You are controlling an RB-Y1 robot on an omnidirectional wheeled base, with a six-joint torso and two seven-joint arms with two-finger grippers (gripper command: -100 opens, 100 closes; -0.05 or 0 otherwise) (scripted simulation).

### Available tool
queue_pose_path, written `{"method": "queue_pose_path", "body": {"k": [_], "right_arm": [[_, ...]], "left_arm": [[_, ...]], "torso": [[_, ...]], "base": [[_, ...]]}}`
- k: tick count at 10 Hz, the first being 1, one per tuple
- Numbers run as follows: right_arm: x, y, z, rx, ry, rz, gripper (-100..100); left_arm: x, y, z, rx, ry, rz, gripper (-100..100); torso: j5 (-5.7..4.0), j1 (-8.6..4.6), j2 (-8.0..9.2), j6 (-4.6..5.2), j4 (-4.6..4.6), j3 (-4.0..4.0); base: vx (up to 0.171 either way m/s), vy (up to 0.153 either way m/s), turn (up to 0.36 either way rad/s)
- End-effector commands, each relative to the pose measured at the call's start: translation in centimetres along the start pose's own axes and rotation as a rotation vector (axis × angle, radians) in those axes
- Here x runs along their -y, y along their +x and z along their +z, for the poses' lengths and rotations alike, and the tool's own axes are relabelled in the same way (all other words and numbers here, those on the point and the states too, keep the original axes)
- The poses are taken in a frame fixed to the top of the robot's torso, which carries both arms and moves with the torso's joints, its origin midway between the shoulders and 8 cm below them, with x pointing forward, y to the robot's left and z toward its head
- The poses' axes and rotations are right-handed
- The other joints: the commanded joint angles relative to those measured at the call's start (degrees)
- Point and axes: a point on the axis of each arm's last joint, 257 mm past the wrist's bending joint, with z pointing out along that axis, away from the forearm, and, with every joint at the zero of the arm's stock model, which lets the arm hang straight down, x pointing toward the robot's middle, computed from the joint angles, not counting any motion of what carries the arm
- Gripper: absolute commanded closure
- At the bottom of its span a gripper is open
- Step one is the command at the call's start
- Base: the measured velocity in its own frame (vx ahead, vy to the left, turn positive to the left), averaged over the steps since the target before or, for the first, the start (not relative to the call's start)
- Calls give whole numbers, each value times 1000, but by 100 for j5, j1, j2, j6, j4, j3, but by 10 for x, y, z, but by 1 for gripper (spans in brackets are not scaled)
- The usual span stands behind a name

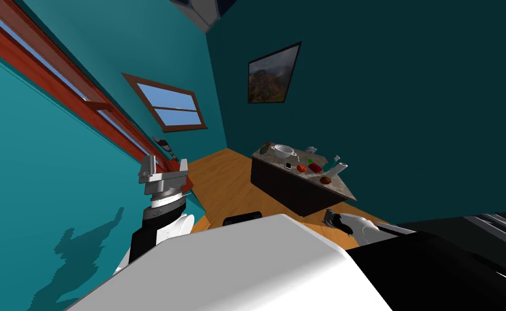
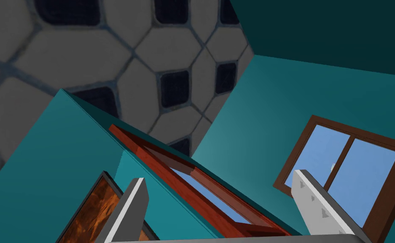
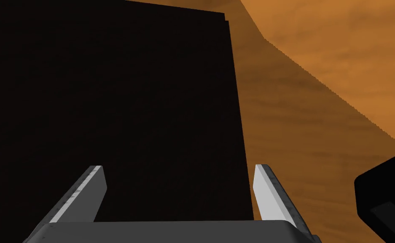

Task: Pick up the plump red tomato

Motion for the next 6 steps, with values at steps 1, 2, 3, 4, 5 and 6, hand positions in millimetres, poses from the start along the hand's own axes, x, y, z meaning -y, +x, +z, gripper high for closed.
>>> {"method": "queue_pose_path", "body": {"k": [1,2,3,4,5,6], "right_arm": [[41,19,-9,-52,65,-25,-100],[35,10,-7,-32,53,-26,-100],[38,15,-8,-43,60,-25,-100],[78,33,-19,-92,122,-42,-100],[79,35,-19,-95,124,-42,-100],[79,35,-19,-95,124,-42,-100]], "left_arm": [[0,0,0,0,0,0,0],[0,0,0,0,0,0,0],[0,0,0,0,0,0,0],[0,0,0,0,0,0,0],[0,0,0,0,0,0,0],[0,0,0,0,0,0,0]], "torso": [[0,0,0,0,0,0],[4,6,-4,-12,0,-2],[1,6,-5,-4,-1,-3],[-1,-1,-2,-1,-1,-1],[3,7,-7,-9,-1,-4],[1,5,-8,-5,-2,-5]], "base": [[12,48,235],[15,45,177],[14,23,4],[27,51,236],[26,42,164],[10,17,0]]}}
